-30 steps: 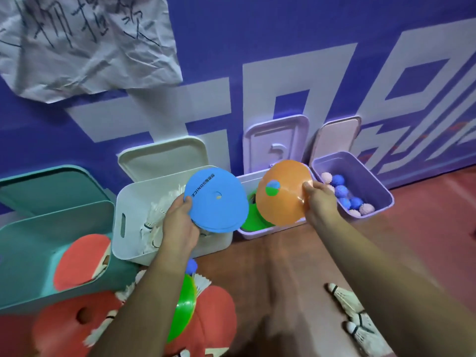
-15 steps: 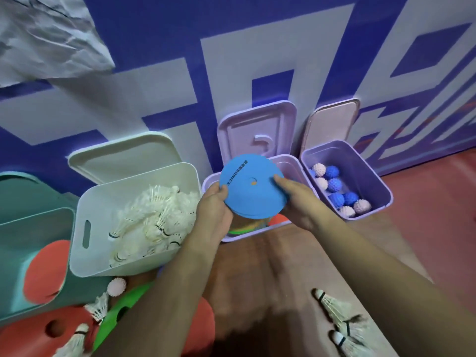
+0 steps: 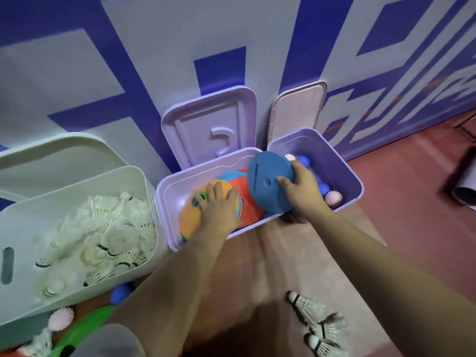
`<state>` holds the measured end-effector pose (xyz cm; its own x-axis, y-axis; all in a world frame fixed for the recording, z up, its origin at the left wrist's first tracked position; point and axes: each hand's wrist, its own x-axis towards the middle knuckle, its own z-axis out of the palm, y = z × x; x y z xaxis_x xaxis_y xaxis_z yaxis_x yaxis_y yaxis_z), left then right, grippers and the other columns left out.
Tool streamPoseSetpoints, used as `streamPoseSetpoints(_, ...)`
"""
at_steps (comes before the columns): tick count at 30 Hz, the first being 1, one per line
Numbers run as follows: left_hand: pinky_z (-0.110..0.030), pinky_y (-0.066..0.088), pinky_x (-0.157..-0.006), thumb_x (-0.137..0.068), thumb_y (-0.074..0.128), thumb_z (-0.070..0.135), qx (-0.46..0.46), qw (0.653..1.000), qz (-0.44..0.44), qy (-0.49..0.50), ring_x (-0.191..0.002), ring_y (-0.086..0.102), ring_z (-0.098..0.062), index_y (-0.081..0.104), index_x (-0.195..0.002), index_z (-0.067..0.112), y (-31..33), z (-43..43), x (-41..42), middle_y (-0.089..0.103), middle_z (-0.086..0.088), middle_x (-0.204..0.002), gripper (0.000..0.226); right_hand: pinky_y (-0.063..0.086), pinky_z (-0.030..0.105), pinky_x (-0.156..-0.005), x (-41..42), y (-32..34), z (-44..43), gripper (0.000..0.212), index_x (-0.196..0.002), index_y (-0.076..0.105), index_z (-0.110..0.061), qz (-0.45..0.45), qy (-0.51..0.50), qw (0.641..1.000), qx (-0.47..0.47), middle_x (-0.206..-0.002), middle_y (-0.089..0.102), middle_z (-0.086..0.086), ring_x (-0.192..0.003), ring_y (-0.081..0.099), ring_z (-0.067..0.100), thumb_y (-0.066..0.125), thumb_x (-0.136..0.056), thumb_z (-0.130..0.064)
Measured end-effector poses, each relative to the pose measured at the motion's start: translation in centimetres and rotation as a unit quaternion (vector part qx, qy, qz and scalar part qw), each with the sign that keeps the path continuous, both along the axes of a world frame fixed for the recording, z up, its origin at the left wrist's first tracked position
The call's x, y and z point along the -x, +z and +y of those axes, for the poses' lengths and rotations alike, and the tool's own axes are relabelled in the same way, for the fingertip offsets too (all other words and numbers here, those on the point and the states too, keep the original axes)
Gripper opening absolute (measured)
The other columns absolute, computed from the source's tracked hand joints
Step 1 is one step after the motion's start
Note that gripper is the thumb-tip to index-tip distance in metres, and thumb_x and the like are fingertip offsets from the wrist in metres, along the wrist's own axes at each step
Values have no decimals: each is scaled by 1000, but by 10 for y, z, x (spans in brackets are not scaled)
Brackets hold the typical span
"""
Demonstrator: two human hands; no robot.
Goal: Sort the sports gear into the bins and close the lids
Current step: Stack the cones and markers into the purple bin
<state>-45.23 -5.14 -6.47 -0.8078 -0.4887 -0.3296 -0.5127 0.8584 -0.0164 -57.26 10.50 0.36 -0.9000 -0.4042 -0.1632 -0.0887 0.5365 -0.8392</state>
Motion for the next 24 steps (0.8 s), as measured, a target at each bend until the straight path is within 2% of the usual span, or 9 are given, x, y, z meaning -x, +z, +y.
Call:
streamPoseSetpoints(2, -66, 23, -101, -63, 71, 61, 4, 1000, -20, -1, -142, 11, -38, 19, -144, 40, -6, -3, 0, 13, -15, -152, 98, 48, 35, -82, 0, -7, -6, 22, -110, 58, -12, 4, 2, 1000, -4, -103, 67, 4, -96, 61, 24, 64, -89, -16)
streamPoseSetpoints(4, -63, 29, -100, -64, 67, 59, 15, 1000, 0, -2, -141, 16, -37, 22, -143, 40, -3, -3, -4, 17, -13, -151, 92, 47, 35, -80, 1, -10, -13, 25, -112, 55, -13, 11, 7, 1000, -14, -105, 65, 3, -96, 59, 24, 64, -89, -18)
streamPoseSetpoints(7, -55, 36, -101, -64, 59, 57, 5, 993, 110, 31, -132, 31, -36, 35, -141, 38, 5, -11, -17, 31, -14, -143, 84, 42, 33, -79, 0, -15, -22, 35, -122, 50, -15, 8, 13, 999, -42, -113, 62, 6, -100, 56, 25, 63, -90, -17)
streamPoseSetpoints(9, -51, 41, -100, -61, 53, 57, -13, 979, 196, 58, -122, 42, -37, 45, -139, 35, 6, -21, -27, 42, -16, -135, 81, 42, 33, -87, 0, -18, -31, 42, -128, 50, -13, -1, 30, 999, -41, -119, 61, 8, -107, 56, 26, 64, -89, -14)
streamPoseSetpoints(12, -47, 43, -101, -60, 44, 60, -53, 965, 243, 85, -117, 45, -38, 48, -138, 33, 8, -31, -35, 45, -18, -128, 83, 45, 38, -99, -2, -26, -48, 47, -128, 54, -11, -47, 72, 996, -39, -122, 63, 10, -110, 58, 26, 71, -85, -15)
streamPoseSetpoints(16, -47, 44, -99, -62, 44, 61, -55, 961, 257, 82, -113, 47, -39, 49, -138, 29, 7, -35, -40, 46, -20, -122, 83, 37, 37, -101, -14, -48, -62, 60, -138, 43, -4, 6, 160, 974, -163, -131, 54, 21, -123, 49, 36, 69, -86, -22)
streamPoseSetpoints(19, -48, 43, -101, -65, 45, 70, -23, 968, 247, 40, -120, 48, -40, 52, -135, 31, -2, -32, -41, 48, -24, -127, 80, 32, 35, -104, -24, -55, -63, 49, -134, 48, 1, 54, 143, 977, -149, -130, 52, 24, -124, 47, 37, 60, -91, -19)
streamPoseSetpoints(22, -50, 21, -115, -70, 46, 81, -54, 990, 129, -3, -143, 24, -32, 38, -143, 42, -6, -21, -44, 28, -17, -152, 83, 31, 31, -104, -36, -49, -57, 41, -130, 54, 2, 67, 125, 983, -116, -131, 57, 20, -126, 49, 33, 56, -93, -15)
streamPoseSetpoints(24, -51, 12, -118, -75, 44, 80, -89, 989, 116, 4, -147, 15, -26, 34, -145, 42, -2, -18, -46, 21, -11, -157, 81, 35, 31, -100, -46, -42, -49, 36, -124, 58, 3, 83, 125, 984, -101, -127, 60, 19, -121, 52, 33, 56, -92, -13)
